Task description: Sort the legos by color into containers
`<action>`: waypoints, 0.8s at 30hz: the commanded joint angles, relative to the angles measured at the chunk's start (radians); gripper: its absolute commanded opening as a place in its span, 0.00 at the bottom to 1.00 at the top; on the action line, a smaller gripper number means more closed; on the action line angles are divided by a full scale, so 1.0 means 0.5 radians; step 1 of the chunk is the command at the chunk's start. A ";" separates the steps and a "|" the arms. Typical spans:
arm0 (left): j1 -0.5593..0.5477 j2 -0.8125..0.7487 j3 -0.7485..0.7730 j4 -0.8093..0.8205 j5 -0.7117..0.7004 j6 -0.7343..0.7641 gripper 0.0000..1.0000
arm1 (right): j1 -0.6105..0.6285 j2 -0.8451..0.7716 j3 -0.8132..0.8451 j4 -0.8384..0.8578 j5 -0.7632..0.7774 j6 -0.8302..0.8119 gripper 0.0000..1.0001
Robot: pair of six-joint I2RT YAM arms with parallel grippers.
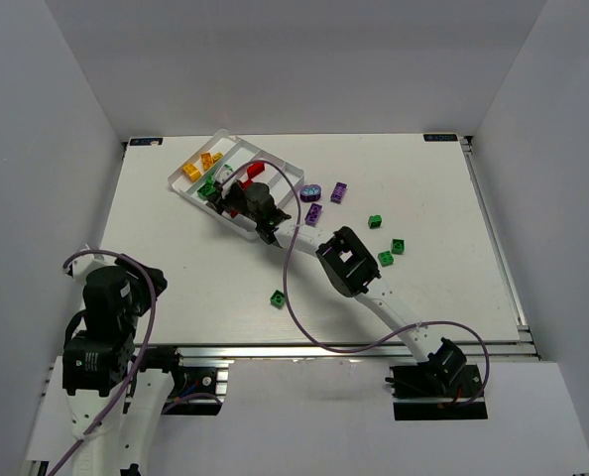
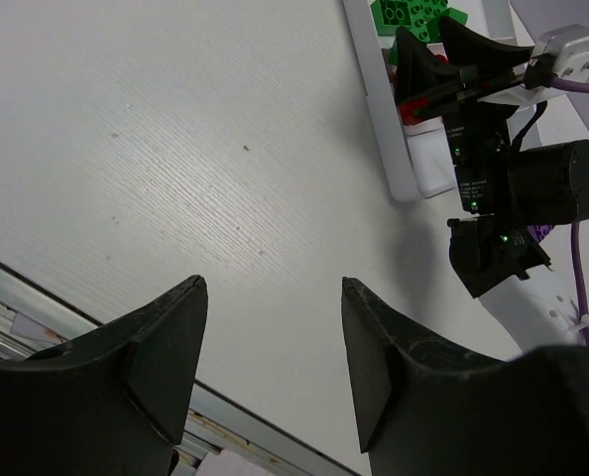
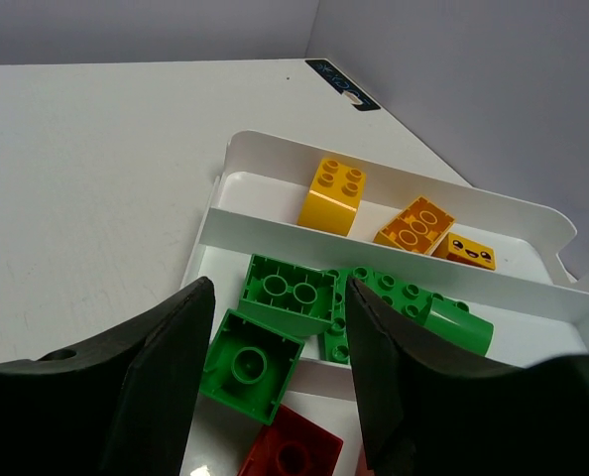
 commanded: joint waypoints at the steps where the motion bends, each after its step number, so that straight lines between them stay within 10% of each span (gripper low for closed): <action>1: 0.002 -0.014 0.073 -0.042 -0.008 -0.039 0.66 | 0.003 0.012 0.073 0.161 -0.012 -0.039 0.61; 16: -0.001 0.023 -0.147 0.350 0.375 -0.027 0.65 | -0.125 -0.590 -0.325 0.101 -0.288 0.234 0.58; 24: -0.001 0.278 -0.279 0.666 0.520 0.056 0.54 | -0.190 -0.768 -0.457 -0.167 -0.506 0.252 0.27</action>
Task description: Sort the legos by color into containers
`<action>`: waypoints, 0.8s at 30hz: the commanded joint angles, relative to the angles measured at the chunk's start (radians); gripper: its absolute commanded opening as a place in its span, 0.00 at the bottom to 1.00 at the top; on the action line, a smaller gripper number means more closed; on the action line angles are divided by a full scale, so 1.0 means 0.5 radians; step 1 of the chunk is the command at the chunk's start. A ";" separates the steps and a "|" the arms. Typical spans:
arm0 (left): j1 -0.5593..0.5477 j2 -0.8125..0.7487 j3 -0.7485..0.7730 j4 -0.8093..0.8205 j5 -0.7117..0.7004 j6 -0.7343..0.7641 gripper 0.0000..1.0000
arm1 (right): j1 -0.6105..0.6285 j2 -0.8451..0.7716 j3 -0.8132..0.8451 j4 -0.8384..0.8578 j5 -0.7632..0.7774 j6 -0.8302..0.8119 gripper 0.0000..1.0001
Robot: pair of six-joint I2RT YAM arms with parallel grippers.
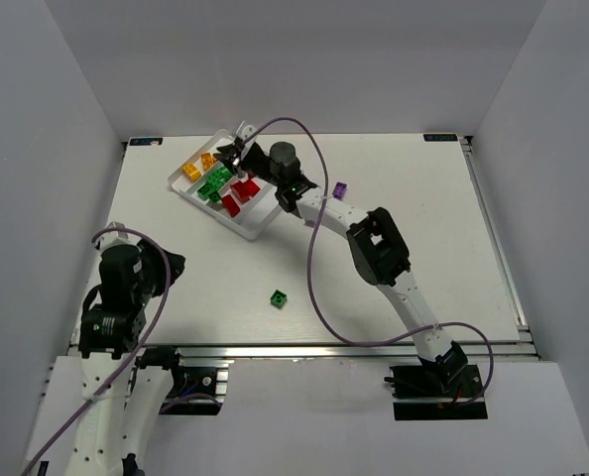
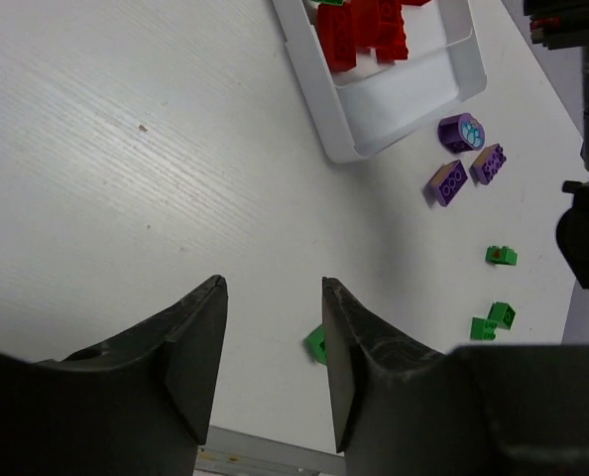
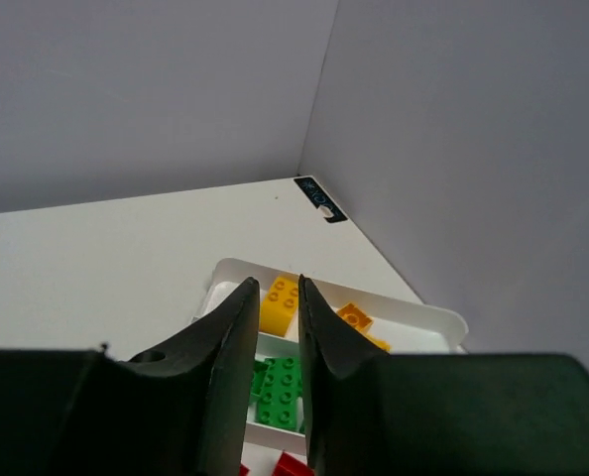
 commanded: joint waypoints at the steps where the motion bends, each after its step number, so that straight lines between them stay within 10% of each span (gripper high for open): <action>1: -0.001 0.138 -0.051 0.317 0.121 0.115 0.52 | -0.027 -0.116 -0.087 -0.137 -0.187 0.026 0.24; 5: -0.001 0.451 -0.011 0.548 0.084 0.207 0.43 | -0.097 -0.235 -0.148 -0.336 -0.497 0.013 0.01; 9: -0.004 0.874 0.154 0.760 0.014 0.256 0.47 | -0.183 -0.383 -0.212 -0.524 -0.681 0.059 0.00; 14: -0.138 1.520 0.482 0.818 -0.192 0.324 0.70 | -0.336 -0.644 -0.525 -0.720 -0.776 0.081 0.39; 20: -0.405 2.278 1.190 0.561 -0.633 0.220 0.74 | -0.542 -0.935 -0.687 -1.177 -0.828 -0.072 0.89; 24: -0.467 2.641 1.525 0.389 -0.771 0.131 0.72 | -0.674 -1.085 -0.841 -1.279 -0.942 -0.082 0.82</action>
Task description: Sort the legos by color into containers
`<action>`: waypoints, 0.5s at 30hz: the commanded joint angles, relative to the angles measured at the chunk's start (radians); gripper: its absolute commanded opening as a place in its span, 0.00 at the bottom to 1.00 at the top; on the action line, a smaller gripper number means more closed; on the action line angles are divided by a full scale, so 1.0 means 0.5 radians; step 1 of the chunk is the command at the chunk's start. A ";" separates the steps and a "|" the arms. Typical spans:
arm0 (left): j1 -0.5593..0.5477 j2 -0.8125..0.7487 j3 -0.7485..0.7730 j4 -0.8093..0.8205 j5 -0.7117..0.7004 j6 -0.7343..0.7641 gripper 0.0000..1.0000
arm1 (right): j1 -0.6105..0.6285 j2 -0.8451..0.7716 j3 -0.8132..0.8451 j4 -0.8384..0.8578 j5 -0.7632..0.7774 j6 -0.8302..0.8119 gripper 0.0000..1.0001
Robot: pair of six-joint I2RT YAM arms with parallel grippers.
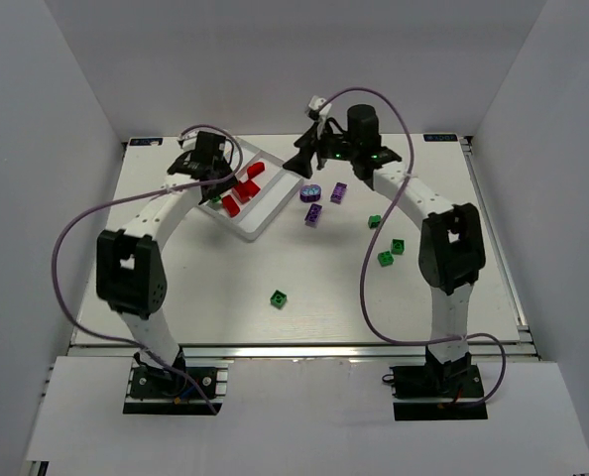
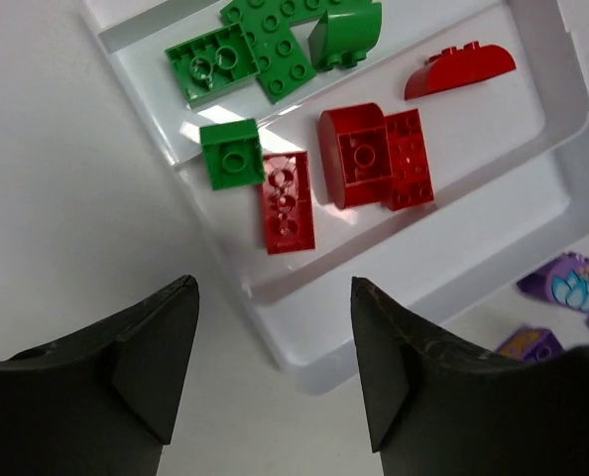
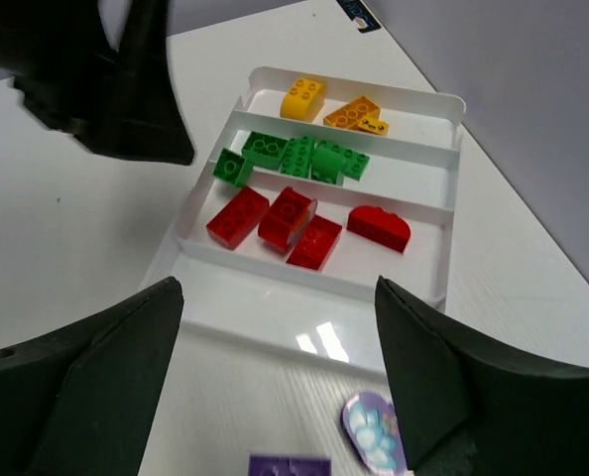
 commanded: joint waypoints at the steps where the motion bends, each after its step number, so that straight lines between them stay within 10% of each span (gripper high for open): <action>1: -0.050 0.241 0.288 -0.218 -0.278 -0.084 0.72 | -0.103 -0.180 -0.149 -0.188 -0.195 -0.038 0.79; 8: -0.063 0.600 0.635 -0.343 -0.441 -0.099 0.68 | -0.259 -0.398 -0.406 -0.261 -0.377 -0.090 0.40; 15: -0.060 0.738 0.736 -0.340 -0.484 -0.115 0.68 | -0.379 -0.456 -0.517 -0.261 -0.411 -0.087 0.44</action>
